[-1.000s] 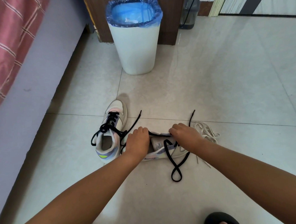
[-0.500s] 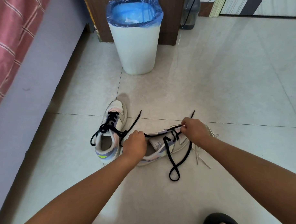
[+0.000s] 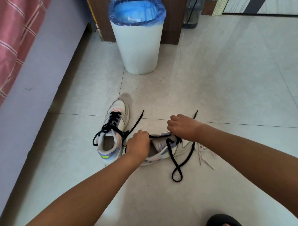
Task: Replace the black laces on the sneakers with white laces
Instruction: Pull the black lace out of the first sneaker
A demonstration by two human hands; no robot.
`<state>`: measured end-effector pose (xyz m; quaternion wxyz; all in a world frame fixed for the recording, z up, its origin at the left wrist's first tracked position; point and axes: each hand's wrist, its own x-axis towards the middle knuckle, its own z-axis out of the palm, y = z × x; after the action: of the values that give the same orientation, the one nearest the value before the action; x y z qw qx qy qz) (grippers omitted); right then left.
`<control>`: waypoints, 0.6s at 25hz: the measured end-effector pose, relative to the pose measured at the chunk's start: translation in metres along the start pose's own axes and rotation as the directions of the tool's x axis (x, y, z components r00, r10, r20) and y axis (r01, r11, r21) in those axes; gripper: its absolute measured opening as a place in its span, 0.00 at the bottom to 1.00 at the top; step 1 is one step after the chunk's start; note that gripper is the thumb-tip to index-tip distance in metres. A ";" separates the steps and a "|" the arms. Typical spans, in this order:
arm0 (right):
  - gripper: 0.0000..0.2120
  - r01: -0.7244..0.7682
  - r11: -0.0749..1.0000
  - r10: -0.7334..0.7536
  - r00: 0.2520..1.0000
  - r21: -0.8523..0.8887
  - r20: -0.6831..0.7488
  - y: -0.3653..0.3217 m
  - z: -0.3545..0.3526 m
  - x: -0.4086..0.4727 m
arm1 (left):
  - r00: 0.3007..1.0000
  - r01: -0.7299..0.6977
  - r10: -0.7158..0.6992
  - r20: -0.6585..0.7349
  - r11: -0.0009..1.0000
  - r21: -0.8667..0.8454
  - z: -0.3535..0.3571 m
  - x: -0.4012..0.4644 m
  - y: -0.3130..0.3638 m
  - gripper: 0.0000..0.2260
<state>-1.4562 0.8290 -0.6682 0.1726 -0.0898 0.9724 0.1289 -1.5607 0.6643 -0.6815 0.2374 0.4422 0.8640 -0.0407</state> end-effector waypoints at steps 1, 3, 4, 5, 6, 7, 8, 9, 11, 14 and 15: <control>0.16 0.021 1.000 -0.021 1.000 -0.022 0.015 0.002 0.000 0.001 | 1.000 -0.004 0.004 0.003 1.000 0.013 -0.001 0.000 0.001 0.09; 0.16 0.056 0.998 -0.056 0.998 -0.028 0.022 0.004 -0.001 0.002 | 0.999 -0.030 0.029 0.015 0.998 0.051 -0.004 -0.001 0.001 0.10; 0.16 0.067 0.997 -0.067 0.997 -0.022 0.029 0.003 -0.004 -0.001 | 0.999 -0.048 0.046 0.023 0.996 0.073 -0.004 -0.001 0.001 0.11; 0.14 0.072 0.997 -0.072 0.997 -0.002 0.032 0.003 -0.007 -0.002 | 0.998 -0.064 0.062 0.028 0.993 0.096 -0.005 -0.002 0.000 0.12; 0.11 0.067 0.997 -0.068 0.997 0.023 0.031 0.004 -0.007 -0.005 | 0.997 -0.080 0.077 0.029 0.989 0.123 -0.006 -0.002 0.000 0.13; 0.11 0.010 0.999 -0.013 0.998 0.049 0.059 0.007 -0.007 -0.009 | 0.995 -0.097 0.094 0.029 0.984 0.151 -0.007 -0.003 -0.001 0.14; 0.13 -0.081 0.996 0.076 0.992 0.045 0.102 0.011 -0.004 -0.013 | 0.994 -0.113 0.110 0.029 0.978 0.173 -0.006 -0.003 -0.002 0.15; 0.15 -0.233 0.970 0.220 0.961 0.069 0.166 0.016 -0.003 -0.018 | 0.992 -0.123 0.120 0.027 0.975 0.183 -0.006 -0.004 -0.003 0.15; 0.17 -0.573 0.813 0.521 0.795 0.103 0.311 0.022 0.003 -0.029 | 0.993 -0.116 0.114 0.020 0.979 0.166 -0.006 -0.003 -0.005 0.14; 0.17 -0.754 0.643 0.581 0.595 0.134 0.556 0.012 0.019 -0.036 | 0.995 -0.098 0.099 0.001 0.986 0.137 -0.006 -0.002 -0.005 0.14; 0.17 -0.758 0.631 0.602 0.613 0.166 0.511 0.007 0.018 -0.032 | 0.995 -0.100 0.101 -0.001 0.986 0.136 -0.006 -0.002 -0.004 0.14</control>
<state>-1.4221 0.8451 -0.6715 0.3213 0.3566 0.8771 0.0175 -1.5648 0.6621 -0.6759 0.2050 0.5004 0.8368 -0.0858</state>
